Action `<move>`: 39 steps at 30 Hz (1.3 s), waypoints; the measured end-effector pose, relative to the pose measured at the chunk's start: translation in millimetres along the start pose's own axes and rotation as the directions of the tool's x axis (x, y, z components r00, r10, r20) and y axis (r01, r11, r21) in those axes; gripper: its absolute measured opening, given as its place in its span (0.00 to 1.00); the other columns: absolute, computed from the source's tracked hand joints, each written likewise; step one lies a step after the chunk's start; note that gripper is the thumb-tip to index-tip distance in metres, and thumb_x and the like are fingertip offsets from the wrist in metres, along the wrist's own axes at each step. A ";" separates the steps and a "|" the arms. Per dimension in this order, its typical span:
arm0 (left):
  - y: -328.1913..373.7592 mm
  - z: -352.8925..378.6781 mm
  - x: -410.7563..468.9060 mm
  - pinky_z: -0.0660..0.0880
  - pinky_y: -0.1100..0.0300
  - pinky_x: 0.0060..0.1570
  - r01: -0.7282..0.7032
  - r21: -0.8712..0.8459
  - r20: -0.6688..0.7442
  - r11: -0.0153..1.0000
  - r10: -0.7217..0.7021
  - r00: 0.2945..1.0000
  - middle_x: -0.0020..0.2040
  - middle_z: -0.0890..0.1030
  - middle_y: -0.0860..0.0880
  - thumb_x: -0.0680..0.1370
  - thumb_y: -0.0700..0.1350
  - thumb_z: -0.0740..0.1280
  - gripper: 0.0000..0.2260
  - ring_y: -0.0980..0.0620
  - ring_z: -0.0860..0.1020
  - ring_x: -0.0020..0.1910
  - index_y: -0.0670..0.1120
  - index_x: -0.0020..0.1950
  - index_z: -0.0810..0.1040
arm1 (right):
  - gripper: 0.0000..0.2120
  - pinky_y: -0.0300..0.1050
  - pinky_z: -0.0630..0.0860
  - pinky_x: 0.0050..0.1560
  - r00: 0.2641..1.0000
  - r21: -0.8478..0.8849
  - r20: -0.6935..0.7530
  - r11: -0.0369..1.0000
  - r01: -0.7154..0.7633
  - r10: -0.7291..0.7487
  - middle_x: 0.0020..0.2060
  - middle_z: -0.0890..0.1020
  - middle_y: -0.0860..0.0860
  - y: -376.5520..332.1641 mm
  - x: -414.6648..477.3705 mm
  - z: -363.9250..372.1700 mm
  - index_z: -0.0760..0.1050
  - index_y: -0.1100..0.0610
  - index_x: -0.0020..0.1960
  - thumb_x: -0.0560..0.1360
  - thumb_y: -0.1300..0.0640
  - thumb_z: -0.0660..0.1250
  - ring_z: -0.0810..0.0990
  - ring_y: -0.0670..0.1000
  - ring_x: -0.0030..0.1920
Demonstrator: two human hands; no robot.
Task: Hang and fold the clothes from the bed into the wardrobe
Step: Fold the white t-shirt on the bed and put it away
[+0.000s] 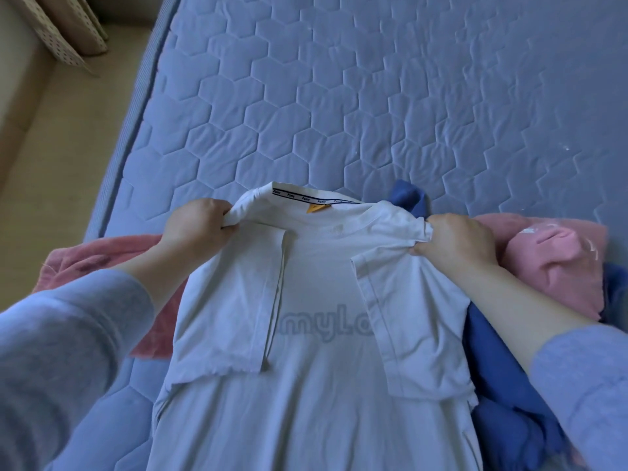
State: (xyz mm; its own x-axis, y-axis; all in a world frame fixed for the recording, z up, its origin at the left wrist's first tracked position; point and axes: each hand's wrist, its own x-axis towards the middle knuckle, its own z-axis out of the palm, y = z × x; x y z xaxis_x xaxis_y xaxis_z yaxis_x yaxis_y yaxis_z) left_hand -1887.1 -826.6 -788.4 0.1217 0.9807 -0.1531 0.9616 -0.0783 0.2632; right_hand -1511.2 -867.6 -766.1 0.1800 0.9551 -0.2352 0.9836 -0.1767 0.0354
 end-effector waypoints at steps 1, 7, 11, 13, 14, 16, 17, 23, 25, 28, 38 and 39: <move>0.1 0.6 6.7 0.59 0.56 0.31 0.004 0.013 -0.001 1.000 -0.004 1.000 0.32 0.71 0.50 0.77 0.45 0.67 0.10 0.45 0.70 0.37 0.47 0.36 0.71 | 0.11 0.44 0.65 0.42 1.000 -0.017 -0.015 1.000 0.000 0.000 0.44 0.83 0.52 0.0 6.0 -0.3 0.76 0.50 0.44 0.69 0.44 0.71 0.80 0.56 0.48; 1.5 14.7 37.8 0.58 0.57 0.31 0.025 0.055 0.000 0.998 -0.025 1.000 0.31 0.70 0.52 0.77 0.45 0.66 0.12 0.45 0.71 0.37 0.49 0.35 0.69 | 0.14 0.48 0.67 0.51 0.995 -0.072 -0.097 0.997 -0.032 0.025 0.45 0.83 0.54 -0.7 32.0 13.6 0.77 0.54 0.47 0.72 0.43 0.70 0.81 0.57 0.49; 4.9 32.0 48.8 0.55 0.57 0.28 0.055 0.096 0.047 0.994 -0.060 0.997 0.35 0.73 0.50 0.76 0.41 0.64 0.11 0.46 0.70 0.37 0.50 0.35 0.69 | 0.14 0.48 0.66 0.52 0.998 -0.100 -0.045 0.994 -0.040 0.035 0.43 0.83 0.53 -0.7 43.7 29.4 0.74 0.52 0.45 0.70 0.43 0.72 0.81 0.56 0.48; 5.3 39.9 53.2 0.56 0.57 0.29 0.056 0.126 0.076 0.990 -0.066 0.995 0.36 0.73 0.50 0.75 0.39 0.63 0.09 0.46 0.71 0.38 0.49 0.36 0.71 | 0.14 0.48 0.65 0.51 0.999 -0.123 -0.026 0.992 -0.034 0.031 0.43 0.83 0.53 -0.8 48.6 37.9 0.73 0.52 0.44 0.70 0.43 0.71 0.81 0.56 0.47; 4.6 43.4 55.0 0.57 0.57 0.30 0.053 0.129 0.087 0.990 -0.065 0.994 0.36 0.73 0.50 0.75 0.39 0.63 0.08 0.45 0.71 0.38 0.49 0.37 0.71 | 0.14 0.48 0.65 0.51 0.999 -0.127 -0.029 0.991 -0.033 0.029 0.42 0.83 0.53 0.3 50.8 41.8 0.74 0.53 0.44 0.71 0.43 0.71 0.81 0.56 0.46; 2.5 47.2 61.2 0.60 0.56 0.33 0.035 0.111 0.077 0.993 -0.044 0.996 0.37 0.74 0.49 0.74 0.37 0.62 0.08 0.44 0.72 0.39 0.48 0.37 0.72 | 0.14 0.49 0.65 0.51 0.998 -0.113 -0.063 0.993 -0.032 0.025 0.41 0.83 0.54 2.7 57.4 46.0 0.75 0.54 0.44 0.72 0.43 0.71 0.81 0.58 0.45; 1.7 47.2 66.3 0.60 0.56 0.33 0.032 0.087 0.051 0.996 -0.037 0.998 0.36 0.73 0.49 0.73 0.36 0.63 0.08 0.43 0.72 0.39 0.47 0.37 0.72 | 0.15 0.49 0.65 0.51 0.995 -0.099 -0.093 0.995 -0.031 0.022 0.40 0.83 0.55 3.6 62.3 45.5 0.75 0.55 0.44 0.71 0.44 0.71 0.81 0.58 0.44; 0.2 48.2 98.4 0.58 0.57 0.31 0.055 0.073 0.064 0.996 -0.059 0.996 0.32 0.69 0.52 0.75 0.43 0.65 0.12 0.44 0.70 0.38 0.50 0.34 0.68 | 0.21 0.50 0.67 0.50 0.997 -0.043 -0.028 0.996 -0.078 0.076 0.42 0.83 0.56 2.8 89.3 35.8 0.76 0.57 0.46 0.67 0.41 0.74 0.80 0.59 0.47; -2.2 54.5 99.6 0.57 0.57 0.30 0.047 0.074 0.072 0.996 -0.053 0.996 0.33 0.68 0.53 0.76 0.47 0.66 0.12 0.44 0.71 0.39 0.51 0.35 0.68 | 0.22 0.51 0.67 0.54 0.995 -0.044 0.037 0.995 -0.087 0.089 0.45 0.82 0.56 0.7 88.9 38.0 0.75 0.56 0.48 0.68 0.39 0.74 0.79 0.58 0.50; -8.0 56.1 99.8 0.62 0.56 0.34 0.060 0.035 0.069 0.998 -0.062 0.996 0.36 0.71 0.50 0.75 0.51 0.69 0.14 0.40 0.76 0.43 0.51 0.35 0.67 | 0.23 0.52 0.66 0.58 0.984 -0.042 0.160 0.996 -0.072 0.078 0.49 0.81 0.54 -4.3 86.8 37.8 0.73 0.56 0.51 0.69 0.39 0.73 0.78 0.57 0.54; 13.6 19.3 119.1 0.60 0.55 0.36 0.055 -0.249 0.006 0.967 -0.055 0.998 0.43 0.73 0.46 0.74 0.44 0.70 0.07 0.45 0.70 0.43 0.42 0.46 0.74 | 0.03 0.32 0.70 0.26 0.954 0.836 0.285 0.463 -0.293 0.089 0.30 0.80 0.47 -24.3 115.2 -14.3 0.81 0.53 0.42 0.70 0.58 0.75 0.74 0.43 0.27; 13.4 15.0 118.2 0.61 0.55 0.37 0.057 -0.245 -0.029 0.968 -0.066 0.997 0.44 0.73 0.46 0.75 0.43 0.69 0.07 0.44 0.70 0.44 0.42 0.48 0.74 | 0.05 0.33 0.68 0.26 0.979 0.859 0.159 0.470 -0.202 0.129 0.29 0.79 0.47 -24.9 115.8 -16.7 0.79 0.52 0.40 0.71 0.61 0.73 0.72 0.43 0.27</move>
State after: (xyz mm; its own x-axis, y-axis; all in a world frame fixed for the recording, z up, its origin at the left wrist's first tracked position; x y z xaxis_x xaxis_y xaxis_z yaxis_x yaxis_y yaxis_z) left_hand -1856.1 -714.4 -817.2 0.0511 0.9885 -0.1421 0.8771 0.0236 0.4797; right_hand -1514.7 -748.6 -778.0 0.3019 0.8743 -0.3801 0.4195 -0.4799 -0.7705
